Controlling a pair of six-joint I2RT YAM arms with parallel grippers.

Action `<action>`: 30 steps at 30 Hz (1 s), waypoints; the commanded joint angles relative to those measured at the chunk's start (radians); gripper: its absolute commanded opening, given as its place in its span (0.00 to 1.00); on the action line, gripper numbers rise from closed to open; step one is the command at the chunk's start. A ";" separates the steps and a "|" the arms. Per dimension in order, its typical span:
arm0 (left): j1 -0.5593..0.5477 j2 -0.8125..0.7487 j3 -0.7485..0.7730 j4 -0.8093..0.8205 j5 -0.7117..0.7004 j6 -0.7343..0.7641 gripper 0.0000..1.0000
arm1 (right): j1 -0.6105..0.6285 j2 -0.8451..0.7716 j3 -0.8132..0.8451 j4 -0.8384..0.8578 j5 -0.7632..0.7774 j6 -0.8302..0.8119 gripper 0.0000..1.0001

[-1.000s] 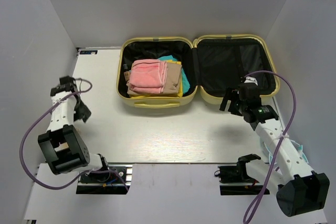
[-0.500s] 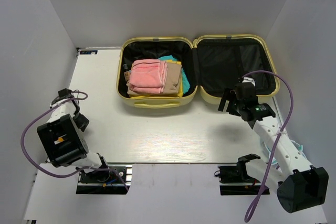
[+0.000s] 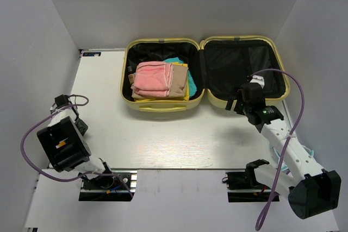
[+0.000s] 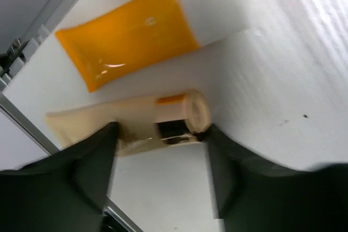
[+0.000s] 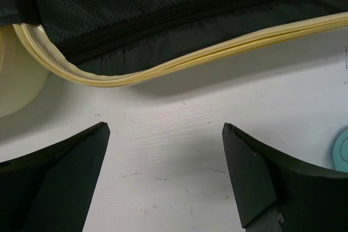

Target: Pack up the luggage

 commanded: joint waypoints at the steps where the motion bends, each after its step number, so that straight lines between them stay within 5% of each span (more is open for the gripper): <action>1: -0.045 0.063 -0.025 0.005 0.073 -0.009 0.61 | 0.012 -0.003 0.040 0.067 0.053 -0.008 0.90; 3: -0.083 0.095 -0.016 -0.021 0.080 -0.020 0.52 | 0.014 -0.001 0.032 0.078 0.056 -0.008 0.90; 8: -0.169 0.104 0.002 -0.021 0.111 -0.050 0.08 | 0.023 -0.008 0.018 0.085 0.066 -0.011 0.90; 10: -0.198 0.104 0.018 -0.009 0.155 -0.050 0.00 | 0.023 -0.014 0.018 0.081 0.080 -0.016 0.90; 24: -0.463 -0.086 0.257 0.152 0.378 -0.073 0.00 | 0.022 -0.061 -0.014 0.111 0.074 -0.020 0.90; 30: -0.619 0.033 0.449 0.473 0.457 -0.119 0.00 | 0.023 -0.089 -0.055 0.130 0.108 -0.020 0.90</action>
